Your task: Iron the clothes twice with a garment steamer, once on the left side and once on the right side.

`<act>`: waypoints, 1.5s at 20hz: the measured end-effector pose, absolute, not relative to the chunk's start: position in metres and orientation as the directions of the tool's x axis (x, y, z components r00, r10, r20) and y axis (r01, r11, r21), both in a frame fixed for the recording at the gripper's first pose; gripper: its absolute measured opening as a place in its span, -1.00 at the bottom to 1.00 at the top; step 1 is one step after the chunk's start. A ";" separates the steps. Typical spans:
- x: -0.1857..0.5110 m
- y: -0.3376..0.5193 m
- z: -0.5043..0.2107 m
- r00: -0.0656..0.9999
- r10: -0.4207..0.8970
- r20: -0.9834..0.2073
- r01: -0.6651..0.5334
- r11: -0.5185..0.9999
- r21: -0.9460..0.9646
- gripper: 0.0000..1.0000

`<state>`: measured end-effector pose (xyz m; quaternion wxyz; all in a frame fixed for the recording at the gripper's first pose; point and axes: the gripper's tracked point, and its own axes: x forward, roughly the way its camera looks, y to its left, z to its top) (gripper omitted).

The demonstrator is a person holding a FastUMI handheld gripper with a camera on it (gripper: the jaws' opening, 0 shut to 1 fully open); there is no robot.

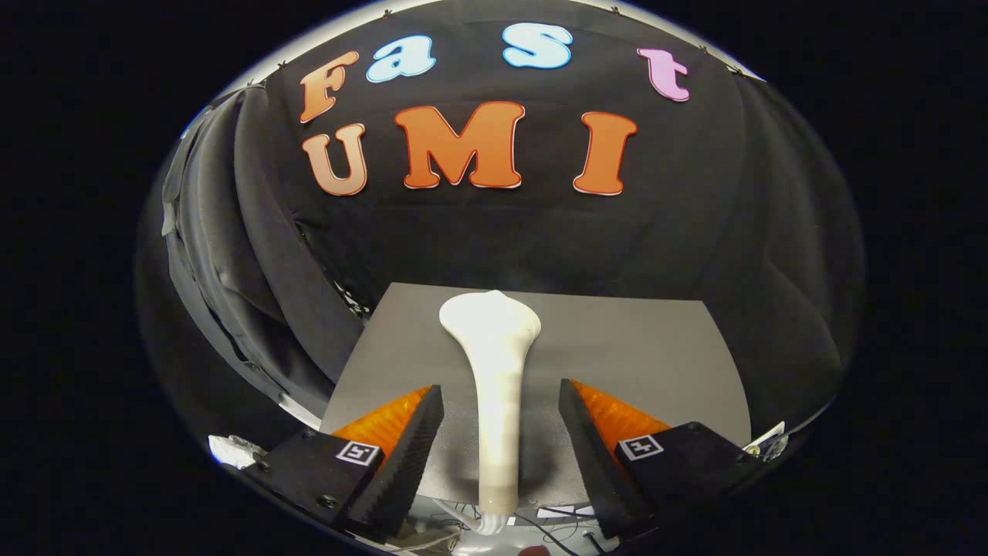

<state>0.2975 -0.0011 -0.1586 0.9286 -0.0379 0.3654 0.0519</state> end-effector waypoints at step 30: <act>0.315 -0.013 -0.237 0.463 0.037 -0.886 0.023 0.998 0.054 -0.08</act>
